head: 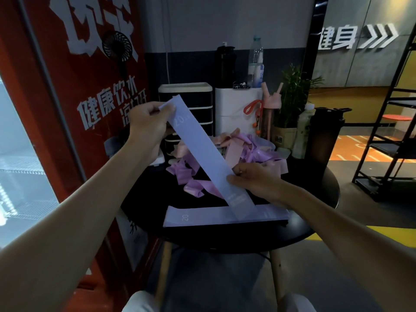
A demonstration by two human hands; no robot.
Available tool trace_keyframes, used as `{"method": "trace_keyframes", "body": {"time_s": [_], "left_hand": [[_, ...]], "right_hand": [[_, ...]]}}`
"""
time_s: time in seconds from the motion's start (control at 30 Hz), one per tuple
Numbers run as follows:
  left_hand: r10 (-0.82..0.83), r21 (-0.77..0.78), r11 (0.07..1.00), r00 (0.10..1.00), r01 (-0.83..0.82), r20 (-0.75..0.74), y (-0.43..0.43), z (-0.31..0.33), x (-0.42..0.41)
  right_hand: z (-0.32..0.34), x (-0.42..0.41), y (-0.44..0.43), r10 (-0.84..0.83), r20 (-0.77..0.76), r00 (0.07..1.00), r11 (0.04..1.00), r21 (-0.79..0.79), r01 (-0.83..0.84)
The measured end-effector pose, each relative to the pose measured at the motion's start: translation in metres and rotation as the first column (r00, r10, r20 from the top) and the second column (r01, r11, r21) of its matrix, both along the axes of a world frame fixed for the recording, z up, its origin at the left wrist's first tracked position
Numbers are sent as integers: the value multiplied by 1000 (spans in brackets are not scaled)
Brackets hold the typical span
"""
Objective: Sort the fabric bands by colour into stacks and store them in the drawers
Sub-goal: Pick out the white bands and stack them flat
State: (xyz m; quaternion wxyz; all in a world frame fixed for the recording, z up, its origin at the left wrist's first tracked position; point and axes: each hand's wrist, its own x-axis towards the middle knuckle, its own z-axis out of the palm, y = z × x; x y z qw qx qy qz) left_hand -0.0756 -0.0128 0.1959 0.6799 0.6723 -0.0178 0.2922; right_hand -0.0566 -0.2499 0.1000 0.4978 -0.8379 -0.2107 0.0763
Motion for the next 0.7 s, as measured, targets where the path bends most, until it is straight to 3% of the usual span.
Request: {"method": "trace_keyframes", "body": {"time_s": [0.2, 0.37, 0.47, 0.6, 0.7], "left_hand": [[41, -94, 994, 997, -47, -61, 8, -14, -2], [75, -185, 978, 991, -95, -116, 23, -30, -5], [91, -191, 974, 985, -118, -144, 29, -46, -10], [128, -152, 977, 980, -151, -151, 29, -71, -18], [138, -17, 990, 976, -143, -166, 30, -97, -24]], "right_hand": [[-19, -4, -17, 81, -97, 992, 995, 73, -74], [-28, -13, -36, 16, -85, 996, 999, 32, -14], [-29, -15, -47, -98, -69, 993, 988, 116, 106], [-35, -12, -57, -335, -47, 941, 896, 293, 333], [-45, -8, -63, -434, 4, 901, 856, 315, 411]]}}
